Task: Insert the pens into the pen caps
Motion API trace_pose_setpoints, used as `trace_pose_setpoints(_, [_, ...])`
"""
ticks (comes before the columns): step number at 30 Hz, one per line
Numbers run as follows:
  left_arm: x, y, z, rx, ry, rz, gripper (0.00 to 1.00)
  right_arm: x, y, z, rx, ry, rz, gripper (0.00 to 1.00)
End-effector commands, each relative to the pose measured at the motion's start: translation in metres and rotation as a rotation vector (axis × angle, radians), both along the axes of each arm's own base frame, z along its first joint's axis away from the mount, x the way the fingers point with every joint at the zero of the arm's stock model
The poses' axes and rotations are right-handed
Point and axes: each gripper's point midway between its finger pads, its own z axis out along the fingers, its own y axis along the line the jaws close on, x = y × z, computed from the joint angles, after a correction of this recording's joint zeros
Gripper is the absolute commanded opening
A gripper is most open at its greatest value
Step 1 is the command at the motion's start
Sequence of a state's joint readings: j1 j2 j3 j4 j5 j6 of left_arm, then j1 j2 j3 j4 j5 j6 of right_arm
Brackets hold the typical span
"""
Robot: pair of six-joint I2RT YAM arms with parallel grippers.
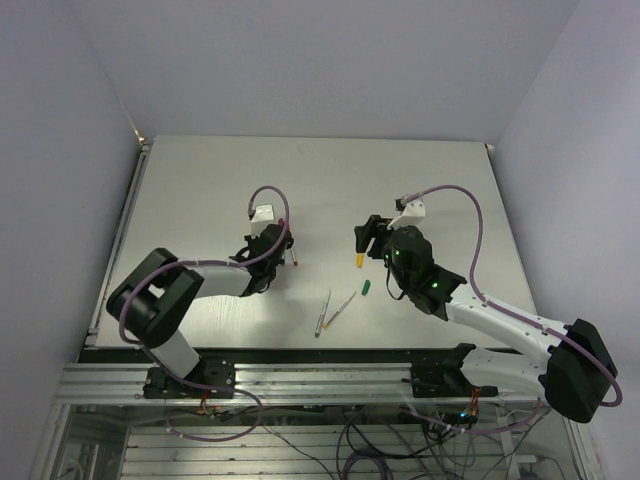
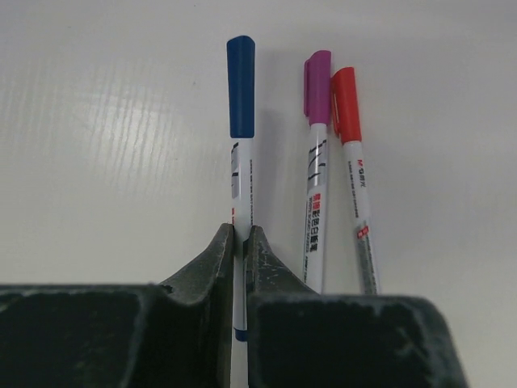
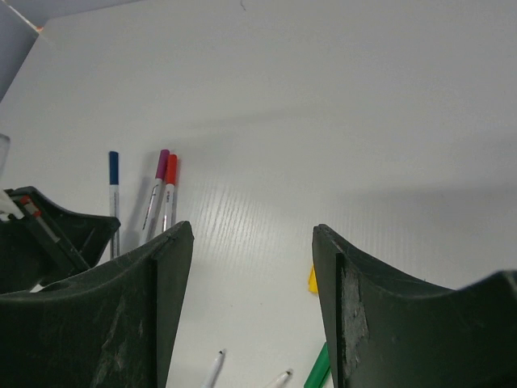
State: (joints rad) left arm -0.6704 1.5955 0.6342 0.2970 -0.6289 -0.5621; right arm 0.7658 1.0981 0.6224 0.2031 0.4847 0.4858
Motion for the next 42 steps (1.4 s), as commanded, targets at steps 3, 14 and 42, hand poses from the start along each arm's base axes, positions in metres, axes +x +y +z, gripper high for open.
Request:
trace_pose_setpoints(3, [0.023, -0.019, -0.004, -0.056, 0.007, -0.055, 0.16, 0.002, -0.008, -0.004, -0.002, 0.008, -0.043, 0.61])
trace_pose_setpoints(14, [0.029, -0.017, -0.004, -0.026, 0.017, -0.057, 0.59, 0.002, -0.007, -0.007, -0.003, 0.012, -0.038, 0.6])
trace_pose_setpoints(42, [-0.082, -0.079, 0.059, -0.001, 0.045, -0.473, 0.61, -0.001, -0.048, -0.057, -0.025, 0.19, -0.227, 0.46])
